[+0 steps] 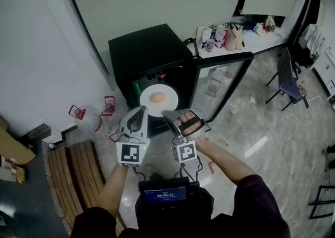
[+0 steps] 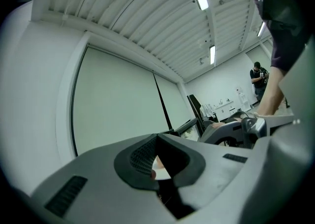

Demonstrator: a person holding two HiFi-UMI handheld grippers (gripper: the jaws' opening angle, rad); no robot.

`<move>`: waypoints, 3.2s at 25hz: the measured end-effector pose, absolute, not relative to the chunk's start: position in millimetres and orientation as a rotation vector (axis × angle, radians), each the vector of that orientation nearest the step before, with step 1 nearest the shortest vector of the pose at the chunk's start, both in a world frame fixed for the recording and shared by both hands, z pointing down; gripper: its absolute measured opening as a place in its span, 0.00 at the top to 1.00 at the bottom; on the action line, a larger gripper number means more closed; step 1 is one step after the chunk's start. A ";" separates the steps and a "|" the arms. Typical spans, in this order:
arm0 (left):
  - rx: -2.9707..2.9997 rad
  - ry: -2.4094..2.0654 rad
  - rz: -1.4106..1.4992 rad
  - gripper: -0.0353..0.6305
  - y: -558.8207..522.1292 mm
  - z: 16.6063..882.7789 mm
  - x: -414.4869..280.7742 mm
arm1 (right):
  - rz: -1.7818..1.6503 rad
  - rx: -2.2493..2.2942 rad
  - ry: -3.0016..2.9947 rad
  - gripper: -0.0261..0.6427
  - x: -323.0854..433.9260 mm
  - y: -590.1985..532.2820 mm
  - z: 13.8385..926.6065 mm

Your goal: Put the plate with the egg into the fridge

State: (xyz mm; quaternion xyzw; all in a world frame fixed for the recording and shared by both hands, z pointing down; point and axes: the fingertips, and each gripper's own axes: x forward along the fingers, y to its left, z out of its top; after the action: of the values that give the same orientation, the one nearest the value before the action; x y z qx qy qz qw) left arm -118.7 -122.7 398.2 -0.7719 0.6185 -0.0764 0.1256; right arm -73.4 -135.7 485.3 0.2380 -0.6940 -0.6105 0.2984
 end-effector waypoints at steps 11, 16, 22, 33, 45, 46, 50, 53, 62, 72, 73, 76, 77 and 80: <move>-2.249 1.918 -0.236 0.93 -86.8 433.9 -125.5 | -1.611 0.620 -1.876 0.93 -78.4 -114.4 489.6; -2.240 1.900 -0.223 0.93 -82.0 434.4 -135.0 | -1.613 0.613 -1.876 0.93 -90.2 -107.6 491.2; -2.261 1.904 -0.237 0.93 -79.8 447.4 -146.6 | -1.583 0.605 -1.860 0.93 -102.4 -111.7 508.9; -2.396 1.884 -0.297 0.93 -118.9 504.9 -159.0 | -1.491 0.539 -1.785 0.93 -119.0 -160.5 589.3; -2.392 2.058 -0.323 0.93 -224.5 658.6 -169.4 | -1.578 0.411 -1.767 0.93 -148.9 -284.2 713.7; -2.395 2.070 -0.329 0.93 -232.1 669.8 -170.6 | -1.591 0.418 -1.766 0.93 -150.9 -293.9 719.9; -2.411 2.112 -0.344 0.93 -263.0 709.8 -179.1 | -1.598 0.438 -1.775 0.93 -165.0 -326.2 741.2; -2.418 2.121 -0.360 0.93 -281.5 728.6 -181.6 | -1.583 0.401 -1.788 0.93 -174.3 -339.5 764.9; -2.407 2.177 -0.382 0.93 -299.2 741.0 -190.2 | -1.523 0.328 -1.796 0.93 -183.6 -364.8 796.6; -2.396 2.198 -0.392 0.93 -309.5 750.7 -191.5 | -1.321 0.216 -1.847 0.92 -182.0 -364.1 817.4; -2.395 2.202 -0.394 0.93 -308.6 750.8 -191.7 | -1.261 0.182 -1.859 0.92 -180.1 -360.9 822.7; -2.389 2.216 -0.390 0.93 -304.3 749.4 -194.3 | -1.110 0.122 -1.893 0.84 -176.5 -355.1 827.5; -2.391 2.220 -0.393 0.93 -302.0 748.5 -194.6 | -1.090 0.125 -1.894 0.81 -176.3 -356.9 826.5; -2.409 2.226 -0.414 0.93 -293.5 747.7 -191.7 | -1.067 0.126 -1.865 0.77 -174.4 -363.8 828.1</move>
State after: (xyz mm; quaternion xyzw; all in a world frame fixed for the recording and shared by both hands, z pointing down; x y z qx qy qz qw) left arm -191.7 -293.5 747.7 -0.7262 0.6710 -0.1249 -0.0824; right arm -174.4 -363.8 828.1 0.0517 -0.7628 -0.4363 0.4745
